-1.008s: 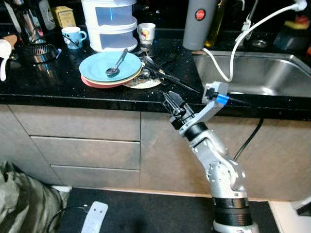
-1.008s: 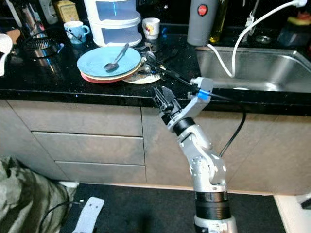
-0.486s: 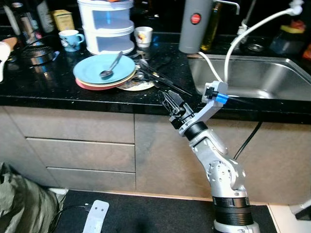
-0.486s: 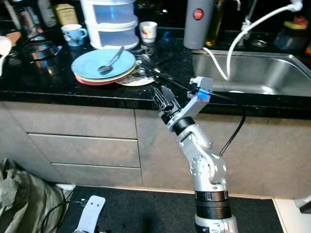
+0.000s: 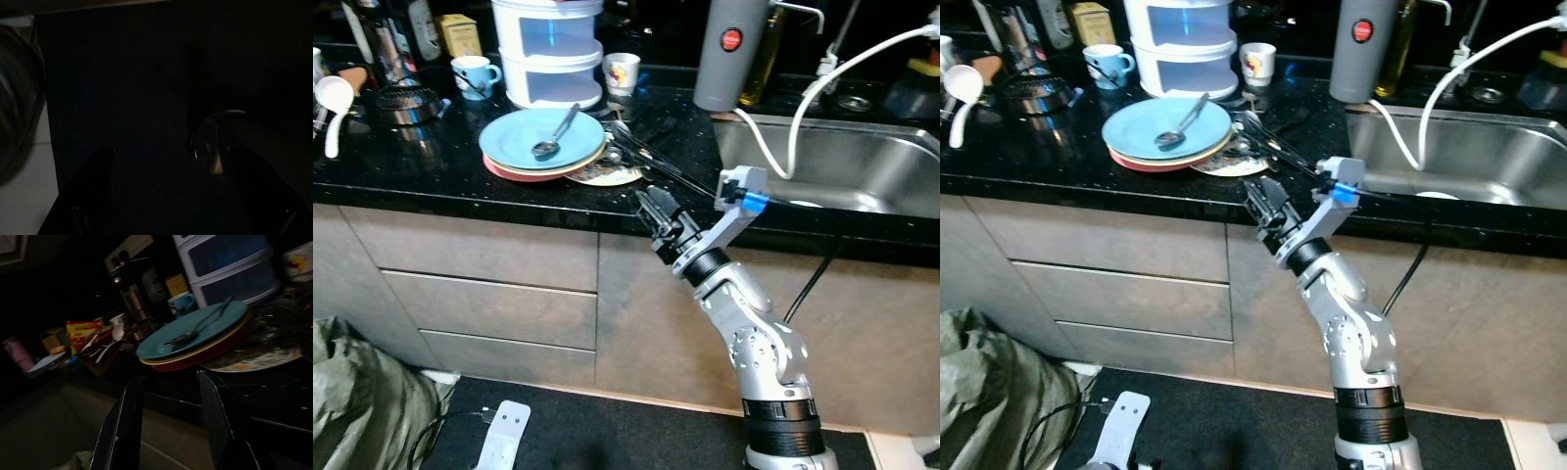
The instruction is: Kitchen organization
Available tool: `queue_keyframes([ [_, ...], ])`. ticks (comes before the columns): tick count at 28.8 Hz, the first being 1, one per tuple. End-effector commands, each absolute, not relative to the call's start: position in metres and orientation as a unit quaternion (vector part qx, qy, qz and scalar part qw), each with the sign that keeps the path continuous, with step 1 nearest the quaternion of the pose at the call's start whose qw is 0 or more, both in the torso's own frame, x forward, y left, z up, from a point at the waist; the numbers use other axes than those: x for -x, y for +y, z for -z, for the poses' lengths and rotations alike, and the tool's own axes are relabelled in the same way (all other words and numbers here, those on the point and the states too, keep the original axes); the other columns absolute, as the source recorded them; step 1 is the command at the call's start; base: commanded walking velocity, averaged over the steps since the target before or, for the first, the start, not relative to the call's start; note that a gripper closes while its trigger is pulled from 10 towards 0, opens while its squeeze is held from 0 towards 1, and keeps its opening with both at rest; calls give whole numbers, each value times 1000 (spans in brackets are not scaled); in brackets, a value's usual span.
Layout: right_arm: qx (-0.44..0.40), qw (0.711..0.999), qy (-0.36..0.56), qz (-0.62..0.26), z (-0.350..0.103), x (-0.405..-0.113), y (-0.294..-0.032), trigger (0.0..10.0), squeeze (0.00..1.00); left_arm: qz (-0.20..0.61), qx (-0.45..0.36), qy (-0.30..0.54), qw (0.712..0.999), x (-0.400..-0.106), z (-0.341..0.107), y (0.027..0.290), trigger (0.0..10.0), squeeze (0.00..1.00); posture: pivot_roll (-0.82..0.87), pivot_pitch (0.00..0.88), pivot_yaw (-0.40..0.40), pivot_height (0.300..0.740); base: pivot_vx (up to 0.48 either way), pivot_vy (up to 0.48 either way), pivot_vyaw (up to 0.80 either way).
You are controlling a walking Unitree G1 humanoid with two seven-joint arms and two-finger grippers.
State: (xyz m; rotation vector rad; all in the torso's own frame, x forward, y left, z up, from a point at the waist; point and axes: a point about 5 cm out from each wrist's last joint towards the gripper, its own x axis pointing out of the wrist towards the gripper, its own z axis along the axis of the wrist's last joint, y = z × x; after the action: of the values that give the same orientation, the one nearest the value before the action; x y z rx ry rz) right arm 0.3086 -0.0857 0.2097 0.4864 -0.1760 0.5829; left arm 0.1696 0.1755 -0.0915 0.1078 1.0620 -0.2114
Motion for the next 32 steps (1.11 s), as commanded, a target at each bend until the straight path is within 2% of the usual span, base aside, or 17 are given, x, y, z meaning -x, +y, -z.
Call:
queue_keyframes([
  [1,-236,931,-84,-267,-208,-311,-90,10000,0,112,-65,510,851,-169,92,176,10000,0,-5,0,-13,740,0,-469,0],
  [5,-228,934,-85,-262,-207,-311,-91,10000,0,104,-61,507,854,-169,92,176,10000,0,-9,0,-13,740,0,-469,0],
  [21,-211,933,-79,-279,-205,-309,-86,10000,0,94,-48,503,858,-171,91,174,10000,0,-7,2,-20,740,0,0,0],
  [25,-205,921,-72,-323,-200,-302,-79,10000,0,91,-48,500,860,-171,91,174,10000,0,-34,0,-39,740,0,0,0],
  [27,-209,895,-72,-388,-199,-290,-68,10000,0,91,-45,501,859,-170,92,173,10000,0,-50,0,-40,740,0,0,0],
  [32,-223,880,-84,-412,-202,-284,-64,10000,0,88,-43,500,860,-171,91,174,10000,0,-43,0,-31,740,0,0,0],
])
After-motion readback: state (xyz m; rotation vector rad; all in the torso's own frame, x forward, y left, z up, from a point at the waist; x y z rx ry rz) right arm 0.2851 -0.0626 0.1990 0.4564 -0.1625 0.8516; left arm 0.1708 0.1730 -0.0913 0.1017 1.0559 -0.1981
